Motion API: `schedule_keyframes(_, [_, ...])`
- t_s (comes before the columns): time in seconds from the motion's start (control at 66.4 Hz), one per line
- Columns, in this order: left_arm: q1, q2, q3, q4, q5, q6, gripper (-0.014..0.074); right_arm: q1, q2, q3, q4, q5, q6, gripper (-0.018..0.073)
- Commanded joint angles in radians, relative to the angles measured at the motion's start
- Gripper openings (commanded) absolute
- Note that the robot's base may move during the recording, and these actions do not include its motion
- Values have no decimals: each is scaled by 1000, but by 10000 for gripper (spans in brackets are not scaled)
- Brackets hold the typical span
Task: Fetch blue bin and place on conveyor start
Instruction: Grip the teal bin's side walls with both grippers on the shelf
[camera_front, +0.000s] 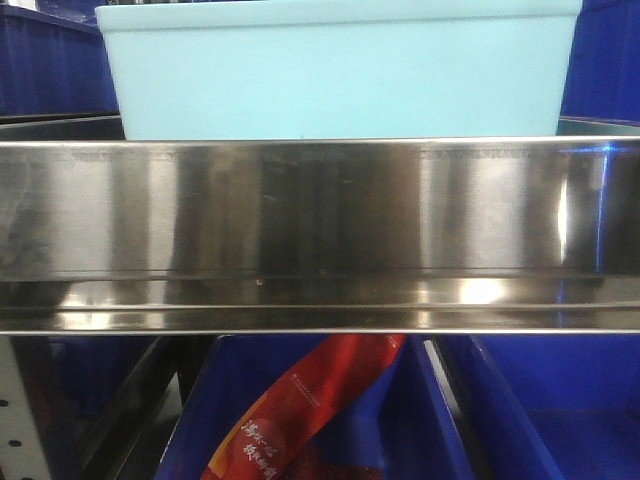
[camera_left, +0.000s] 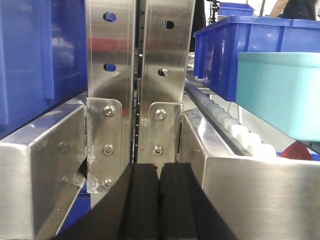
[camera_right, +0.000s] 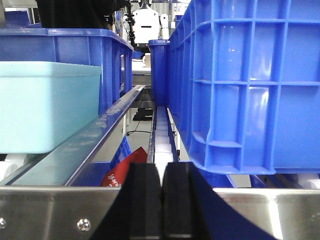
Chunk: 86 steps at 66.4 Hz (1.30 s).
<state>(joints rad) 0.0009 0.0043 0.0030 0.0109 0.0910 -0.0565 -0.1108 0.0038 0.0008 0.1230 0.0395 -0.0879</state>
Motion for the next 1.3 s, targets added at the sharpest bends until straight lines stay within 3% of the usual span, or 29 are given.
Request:
schedule_keyframes(0.0, [-5,-4,-3,-5,-20,0,-111,3,-4,-1,1,-24,-10,-162])
schedule_keyframes(0.844, [-5,-4,-3,5,-133,0,-111,3,-4,-1,1,-32,-10,-162])
schedule_keyframes(1.01, [-5,-4,-5,-18,-171,0,-111,3,-4,-13,5,-143,-8,-162])
schedule_keyframes(1.115, [-5,-4,-80,-11,-141,0,-111,3,-4,-144,5,-32,-8,-162])
schedule_keyframes(1.19, [-5,-4,-182,-11,-53,0,-102,3,-4,-276,5,107,-8,-159])
schedule_keyframes(1.281, [-5,27,-336,4,95,0,-13,3,45,-421,5,206,-8,-94])
